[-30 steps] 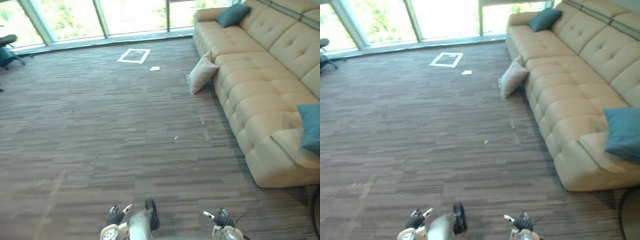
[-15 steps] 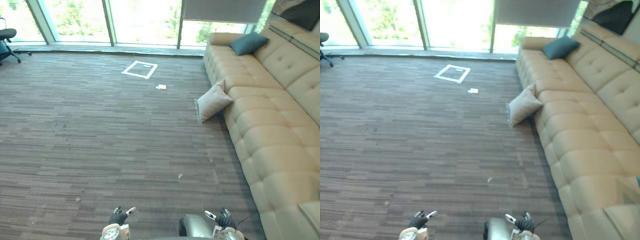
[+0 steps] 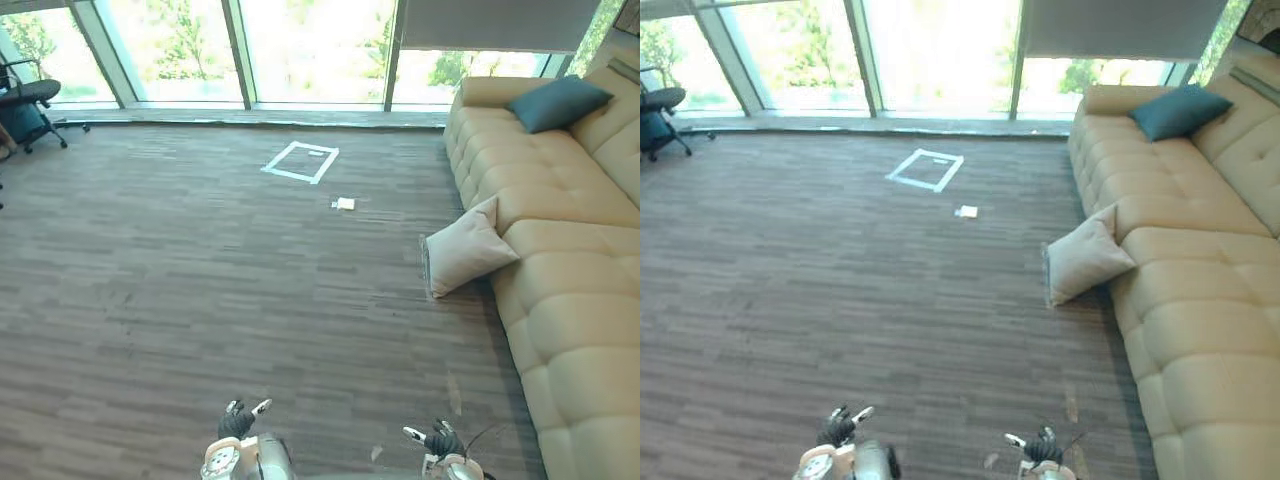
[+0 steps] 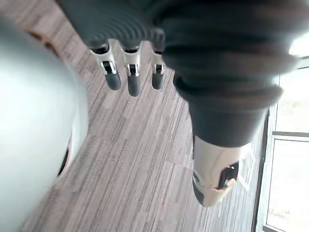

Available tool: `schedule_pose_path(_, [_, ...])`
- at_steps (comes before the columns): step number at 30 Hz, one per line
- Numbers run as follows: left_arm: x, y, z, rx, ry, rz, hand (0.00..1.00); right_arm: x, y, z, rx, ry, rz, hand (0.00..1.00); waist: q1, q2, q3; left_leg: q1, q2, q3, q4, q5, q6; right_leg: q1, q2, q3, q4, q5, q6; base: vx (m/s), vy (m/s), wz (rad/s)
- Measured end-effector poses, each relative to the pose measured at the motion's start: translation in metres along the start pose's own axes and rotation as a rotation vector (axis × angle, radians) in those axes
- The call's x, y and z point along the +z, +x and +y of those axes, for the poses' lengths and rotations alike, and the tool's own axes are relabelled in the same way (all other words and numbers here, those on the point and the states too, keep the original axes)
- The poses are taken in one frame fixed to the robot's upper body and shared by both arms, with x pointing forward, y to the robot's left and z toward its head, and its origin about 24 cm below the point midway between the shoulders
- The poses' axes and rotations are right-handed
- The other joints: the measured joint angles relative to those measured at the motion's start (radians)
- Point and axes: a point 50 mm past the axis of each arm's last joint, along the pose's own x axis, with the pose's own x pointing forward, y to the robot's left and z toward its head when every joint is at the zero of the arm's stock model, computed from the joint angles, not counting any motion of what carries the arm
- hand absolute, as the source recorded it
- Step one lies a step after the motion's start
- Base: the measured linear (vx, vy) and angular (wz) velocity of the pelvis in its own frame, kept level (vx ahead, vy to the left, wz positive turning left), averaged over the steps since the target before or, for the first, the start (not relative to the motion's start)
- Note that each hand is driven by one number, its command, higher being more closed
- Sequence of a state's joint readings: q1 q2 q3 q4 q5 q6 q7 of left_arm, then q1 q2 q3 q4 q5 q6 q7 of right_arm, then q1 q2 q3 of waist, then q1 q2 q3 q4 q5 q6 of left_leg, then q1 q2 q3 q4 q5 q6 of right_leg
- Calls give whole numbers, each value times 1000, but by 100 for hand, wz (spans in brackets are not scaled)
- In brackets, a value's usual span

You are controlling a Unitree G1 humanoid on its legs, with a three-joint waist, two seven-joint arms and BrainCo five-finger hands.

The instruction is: Pick up cushions and gather them together orderly.

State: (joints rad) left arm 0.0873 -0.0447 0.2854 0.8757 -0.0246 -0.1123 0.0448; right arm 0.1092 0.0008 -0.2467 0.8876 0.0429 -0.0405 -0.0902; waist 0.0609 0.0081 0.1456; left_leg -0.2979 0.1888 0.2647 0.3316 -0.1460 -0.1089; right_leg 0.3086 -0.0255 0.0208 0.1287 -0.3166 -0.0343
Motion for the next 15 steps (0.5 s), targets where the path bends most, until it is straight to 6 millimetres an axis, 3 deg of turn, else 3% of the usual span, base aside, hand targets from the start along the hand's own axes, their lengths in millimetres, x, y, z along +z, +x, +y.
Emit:
schedule_pose_path(1, [-1,-1,5,11,5,-5,0,-2,-1,0,0,-3,5,0,2,0,-5,-37,-1,-30,-69,45,0,34,-33,47,0,-58,36,546,316,-88])
schedule_pose_path(2, [-1,-1,7,14,7,-6,0,-3,-1,0,0,-3,7,0,3,-3,-7,-39,-1,-28,-63,56,1,37,-39,49,-1,-64,43,606,405,-90])
schedule_pose_path(3, [-1,-2,12,24,14,-7,0,-12,-4,-1,-2,-2,33,0,13,-30,-33,-52,-14,-5,0,130,10,46,-79,79,13,-89,76,535,341,-69])
schedule_pose_path(4, [-5,-2,21,47,22,11,0,-19,-7,1,1,5,51,0,12,-52,-52,-48,-37,6,69,158,66,9,-116,120,143,-90,91,668,429,-66])
schedule_pose_path(5, [-4,-2,25,56,31,10,0,-24,-9,2,1,13,64,0,7,-77,-62,-37,-55,28,79,127,78,-26,-136,134,226,-74,117,686,410,-35])
schedule_pose_path(6, [-3,-1,29,64,49,14,0,-29,-11,7,6,32,80,0,-1,-101,-65,-9,-77,43,91,91,86,-92,-146,159,387,-8,139,792,480,-12])
schedule_pose_path(7, [-2,0,33,73,68,17,0,-30,-12,9,21,27,84,0,-9,-111,-59,50,-97,56,81,37,99,-211,-146,168,646,166,162,776,458,-15])
schedule_pose_path(8, [0,2,32,71,74,21,0,-30,-12,9,19,28,84,0,-12,-115,-55,82,-105,63,72,17,101,-257,-146,168,741,177,172,614,351,-27])
schedule_pose_path(9, [-1,3,32,75,76,37,0,-27,-10,10,20,31,75,0,-12,-116,-46,153,-116,79,48,-14,104,-320,-142,159,862,161,168,440,233,-36])
schedule_pose_path(11, [-8,1,27,53,98,62,0,-24,-10,7,15,26,51,0,-18,-91,-41,301,-118,107,-23,-67,107,-418,-118,88,914,104,151,536,277,-38])
schedule_pose_path(12, [-10,1,22,35,110,68,0,-19,-9,5,11,22,32,0,-26,-80,-41,378,-119,118,-64,-81,97,-485,-106,13,875,58,119,465,220,-24])
schedule_pose_path(14, [-12,1,18,24,110,79,0,-16,-7,4,9,23,22,0,-36,-73,-43,463,-121,140,-126,-95,80,-565,-86,-78,756,30,109,502,169,-19])
schedule_pose_path(15, [-13,1,16,18,107,86,0,-12,-6,5,11,25,12,0,-50,-72,-43,515,-127,155,-177,-101,69,-608,-76,-153,619,39,99,636,157,-17])
